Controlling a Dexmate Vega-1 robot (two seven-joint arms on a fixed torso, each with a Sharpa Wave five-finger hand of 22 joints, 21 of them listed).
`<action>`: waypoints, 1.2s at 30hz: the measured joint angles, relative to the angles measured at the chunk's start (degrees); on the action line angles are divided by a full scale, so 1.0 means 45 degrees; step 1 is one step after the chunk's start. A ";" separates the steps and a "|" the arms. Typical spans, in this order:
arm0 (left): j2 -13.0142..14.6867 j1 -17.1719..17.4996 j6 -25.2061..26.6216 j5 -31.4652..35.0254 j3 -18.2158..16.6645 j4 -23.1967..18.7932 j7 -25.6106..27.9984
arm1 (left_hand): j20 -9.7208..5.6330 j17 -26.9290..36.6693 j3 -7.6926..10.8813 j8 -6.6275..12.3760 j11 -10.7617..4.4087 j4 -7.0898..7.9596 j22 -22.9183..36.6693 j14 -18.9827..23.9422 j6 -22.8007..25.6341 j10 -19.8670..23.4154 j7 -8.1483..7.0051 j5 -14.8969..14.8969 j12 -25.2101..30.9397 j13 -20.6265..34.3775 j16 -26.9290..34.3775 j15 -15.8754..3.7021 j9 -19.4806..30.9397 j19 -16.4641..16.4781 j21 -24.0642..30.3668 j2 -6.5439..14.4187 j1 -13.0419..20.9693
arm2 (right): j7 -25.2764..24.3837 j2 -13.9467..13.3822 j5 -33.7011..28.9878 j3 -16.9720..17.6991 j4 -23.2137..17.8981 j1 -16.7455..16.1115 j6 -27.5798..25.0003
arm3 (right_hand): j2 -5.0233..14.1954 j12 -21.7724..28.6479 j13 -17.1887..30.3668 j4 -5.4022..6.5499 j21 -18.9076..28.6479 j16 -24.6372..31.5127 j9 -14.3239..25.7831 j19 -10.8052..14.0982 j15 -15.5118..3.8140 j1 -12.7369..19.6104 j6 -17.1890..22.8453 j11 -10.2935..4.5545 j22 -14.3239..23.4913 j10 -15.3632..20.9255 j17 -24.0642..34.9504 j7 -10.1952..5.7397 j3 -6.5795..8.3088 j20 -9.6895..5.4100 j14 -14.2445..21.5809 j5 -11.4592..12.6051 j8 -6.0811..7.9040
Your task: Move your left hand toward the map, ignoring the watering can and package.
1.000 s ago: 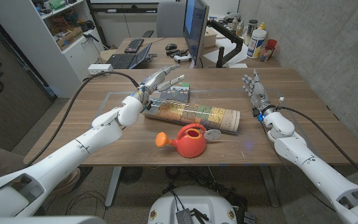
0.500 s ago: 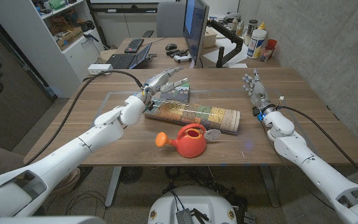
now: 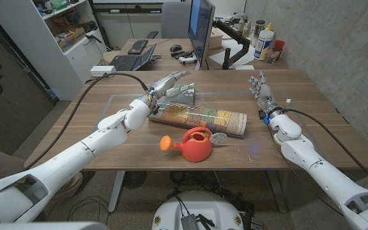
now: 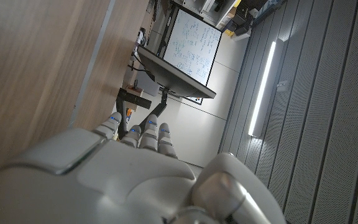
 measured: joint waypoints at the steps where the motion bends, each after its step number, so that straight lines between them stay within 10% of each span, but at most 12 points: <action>1: 0.0000 0.0000 -0.0033 0.0036 0.0000 0.0000 0.0000 | 0.0000 0.0000 0.0016 0.0000 0.0001 0.0016 0.0000 0.0000 0.0000 0.0000 0.0000 0.0000 0.0000 0.0000 0.0000 0.0000 0.0000 0.0000 0.0000 0.0000 0.0000 | 0.0000 0.0002 0.0000 -0.0004 -0.0006 -0.0004 0.0000 | 0.0000 0.0000 0.0000 0.0000 0.0000 0.0000 0.0000 0.0000 0.0000 0.0000 0.0000 0.0000 0.0000 0.0000 0.0000 0.0000 0.0000 0.0000 0.0000 0.0000 0.0000; 36: -0.0023 -0.0306 -0.0575 0.0812 0.0410 0.0355 -0.0474 | -0.0070 0.0000 0.0015 0.0000 0.0004 0.0014 0.0000 0.0000 -0.0002 0.0004 0.0002 -0.0108 0.0000 0.0000 0.0000 0.0000 0.0000 0.0073 0.0000 -0.0051 -0.0049 | -0.0187 0.0080 -0.0103 -0.0078 -0.0096 0.0062 -0.0167 | 0.0000 0.0001 0.0000 0.0000 0.0000 0.0000 0.0000 0.0001 0.0068 0.0000 0.0001 -0.0073 0.0000 -0.0065 0.0001 0.0000 0.0000 -0.0001 -0.0067 0.0000 0.0000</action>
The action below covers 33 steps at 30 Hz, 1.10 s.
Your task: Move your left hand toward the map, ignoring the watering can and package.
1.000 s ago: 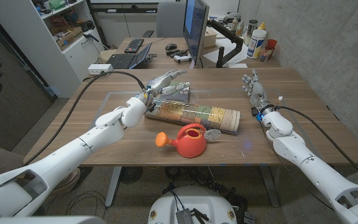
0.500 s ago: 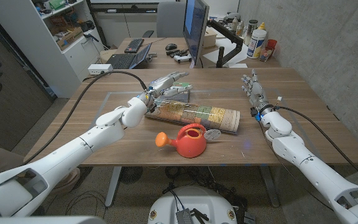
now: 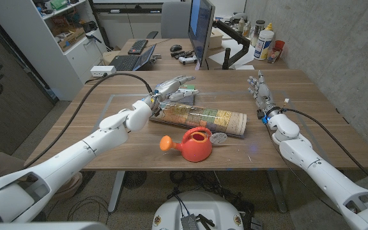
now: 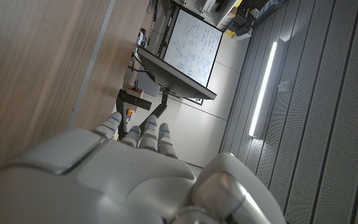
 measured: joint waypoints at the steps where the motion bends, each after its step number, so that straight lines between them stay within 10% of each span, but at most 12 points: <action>1: -0.0005 -0.0007 -0.0001 0.0044 0.0017 0.0007 -0.0011 | 0.0000 0.0000 0.0000 0.0000 0.0000 0.0000 0.0000 0.0000 0.0000 0.0000 0.0000 0.0000 0.0000 0.0000 0.0000 0.0000 0.0000 0.0000 0.0000 0.0000 0.0000 | -0.0001 0.0006 0.0000 0.0000 0.0008 0.0009 -0.0003 | 0.0000 0.0000 0.0000 0.0000 0.0000 0.0027 0.0000 0.0000 0.0000 0.0000 0.0001 0.0000 0.0000 0.0000 0.0000 0.0000 0.0000 0.0000 0.0000 0.0000 0.0000; 33: -0.0439 -0.0278 -0.0298 0.1445 0.0668 0.0420 0.0725 | -0.0249 -0.0029 0.0141 0.0285 -0.0097 -0.0142 0.0000 0.0309 0.0686 0.0418 0.0091 0.0085 0.0152 -0.0001 0.0091 0.0034 0.0029 0.0345 0.0050 0.0086 0.0087 | 0.0165 -0.0002 0.0170 0.0091 0.0189 0.0023 0.0094 | 0.0000 0.0000 0.0000 0.0000 0.0099 0.0061 0.0000 0.0000 0.0000 0.0000 0.0025 0.0048 0.0000 -0.0047 0.0000 -0.0025 0.0000 0.0000 0.0000 0.0000 0.0000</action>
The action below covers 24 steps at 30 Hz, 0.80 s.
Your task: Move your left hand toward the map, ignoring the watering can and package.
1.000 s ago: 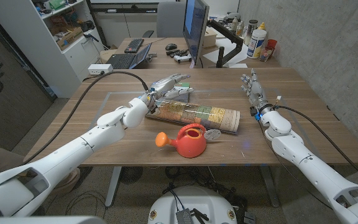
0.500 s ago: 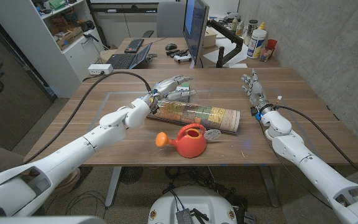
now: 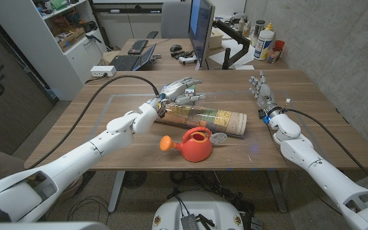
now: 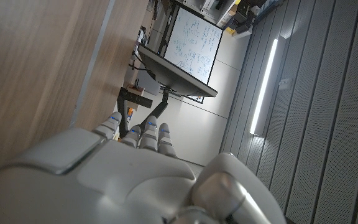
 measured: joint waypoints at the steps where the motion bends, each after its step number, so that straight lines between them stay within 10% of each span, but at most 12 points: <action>1: -0.0037 -0.0006 -0.0019 0.0045 0.0033 0.0023 0.0017 | 0.0000 0.0000 0.0000 0.0000 -0.0020 0.0000 0.0000 0.0000 0.0000 0.0020 0.0000 0.0000 0.0000 0.0001 0.0000 0.0000 0.0000 0.0000 0.0000 0.0000 0.0000 | 0.0007 -0.0002 0.0005 0.0002 0.0005 -0.0003 0.0005 | 0.0000 0.0000 0.0000 0.0000 0.0000 0.0000 0.0000 0.0000 0.0000 0.0000 0.0000 0.0000 0.0000 0.0001 0.0000 0.0000 0.0000 0.0000 0.0000 0.0000 0.0000; 24: -0.0196 -0.0144 -0.0254 0.0300 0.0362 0.0287 -0.0065 | 0.0000 0.0002 0.0051 0.0000 0.0048 -0.0052 0.0000 -0.0092 -0.0001 -0.0149 -0.0001 0.0109 -0.0052 0.0000 -0.0001 0.0001 0.0002 -0.0099 0.0000 0.0032 0.0170 | 0.0027 0.0010 0.0068 0.0023 0.0061 -0.0061 0.0039 | 0.0000 0.0000 0.0000 0.0000 0.0000 0.0000 0.0000 0.0000 0.0000 0.0000 0.0000 0.0000 0.0000 0.0001 0.0000 0.0001 0.0000 0.0000 0.0000 0.0000 0.0000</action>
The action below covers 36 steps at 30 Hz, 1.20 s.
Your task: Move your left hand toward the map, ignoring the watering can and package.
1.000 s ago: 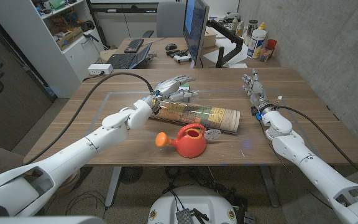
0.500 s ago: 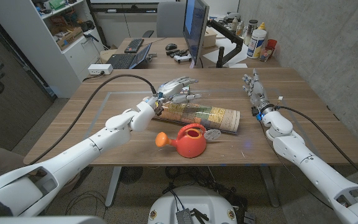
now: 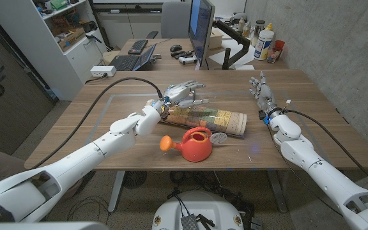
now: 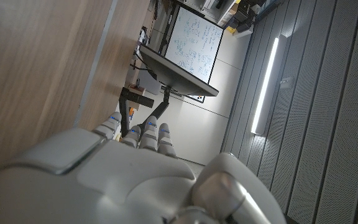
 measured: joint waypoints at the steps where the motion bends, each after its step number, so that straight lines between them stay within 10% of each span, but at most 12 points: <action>1: -0.0001 -0.0002 -0.0016 0.0017 0.0003 0.0002 -0.0011 | 0.0000 0.0000 0.0000 0.0000 0.0000 0.0000 0.0000 0.0000 0.0000 0.0000 0.0000 0.0063 0.0000 0.0000 0.0000 0.0000 0.0000 0.0000 0.0000 0.0000 0.0000 | 0.0000 0.0000 0.0000 0.0000 0.0000 0.0000 0.0000 | 0.0000 0.0000 0.0000 0.0000 0.0000 0.0000 0.0000 0.0000 0.0000 0.0000 0.0000 0.0000 0.0000 0.0000 0.0000 0.0000 0.0000 0.0000 0.0000 0.0000 0.0000; 36: -0.0245 -0.0146 -0.0295 0.0285 0.0390 0.0351 -0.0019 | -0.0065 0.0032 -0.0001 -0.0061 0.0029 0.0000 0.0000 0.0002 -0.0001 -0.0026 -0.0001 0.0148 -0.0050 0.0000 -0.0074 0.0000 0.0002 -0.0065 0.0000 0.0000 0.0000 | -0.0294 -0.0056 0.0018 0.0101 -0.0127 -0.0125 -0.0168 | 0.0000 0.0098 -0.0001 -0.0036 0.0000 0.0049 0.0000 0.0000 0.0000 0.0000 0.0045 -0.0002 0.0000 0.0098 0.0000 -0.0045 0.0036 0.0000 0.0000 0.0000 0.0000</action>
